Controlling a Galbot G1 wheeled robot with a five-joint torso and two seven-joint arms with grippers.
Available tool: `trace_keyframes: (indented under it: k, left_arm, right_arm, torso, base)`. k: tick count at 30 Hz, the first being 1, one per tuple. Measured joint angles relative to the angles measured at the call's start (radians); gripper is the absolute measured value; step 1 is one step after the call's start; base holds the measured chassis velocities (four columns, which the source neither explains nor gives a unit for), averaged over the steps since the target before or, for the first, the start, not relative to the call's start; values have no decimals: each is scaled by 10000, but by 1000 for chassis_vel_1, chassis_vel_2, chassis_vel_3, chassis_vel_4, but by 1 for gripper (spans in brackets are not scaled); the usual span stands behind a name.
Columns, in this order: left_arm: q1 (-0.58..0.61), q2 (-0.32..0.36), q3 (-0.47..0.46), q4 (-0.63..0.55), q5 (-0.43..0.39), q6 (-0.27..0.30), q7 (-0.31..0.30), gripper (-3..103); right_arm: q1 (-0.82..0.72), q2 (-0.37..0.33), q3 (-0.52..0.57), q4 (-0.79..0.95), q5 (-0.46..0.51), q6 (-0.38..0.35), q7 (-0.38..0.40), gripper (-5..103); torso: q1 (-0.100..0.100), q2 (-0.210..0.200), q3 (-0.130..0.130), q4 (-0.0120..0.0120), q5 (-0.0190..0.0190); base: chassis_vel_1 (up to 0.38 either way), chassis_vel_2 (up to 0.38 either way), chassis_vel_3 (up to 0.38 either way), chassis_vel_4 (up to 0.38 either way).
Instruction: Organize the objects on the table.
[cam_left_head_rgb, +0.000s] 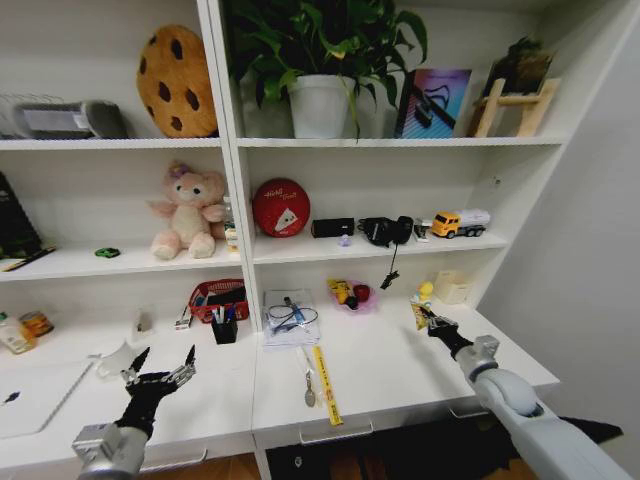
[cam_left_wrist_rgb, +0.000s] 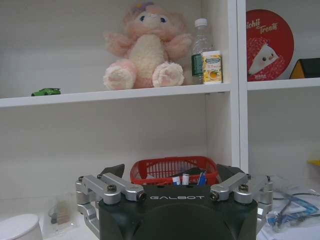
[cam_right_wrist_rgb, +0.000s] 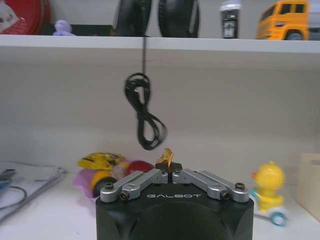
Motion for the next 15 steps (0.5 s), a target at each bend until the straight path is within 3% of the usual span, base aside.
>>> trace_keyframes:
  k: [4, 8, 15]
  left_arm:
    - [1, 0, -6, 0, 0, 0, -11, 100]
    - [1, 1, -2, 0, 0, 0, -3, 100]
    - [1, 0, -1, 0, 0, 0, -4, 100]
  right_arm:
    - [1187, 184, -1224, -489, 142, -56, -15, 0]
    - [2497, 409, -2681, -1361, 211, -47, 2, 0]
    - [4283, 750, -3793, -2726, -95, 395, -78, 0]
  torso:
    - [0, -1, 0, 8, 1]
    - [0, -1, 0, -1, 4]
    - [0, -1, 0, -1, 3]
  base:
    - [62, 87, -18, -33]
    - [28, 8, 1, -7]
    - [0, 0, 0, 0]
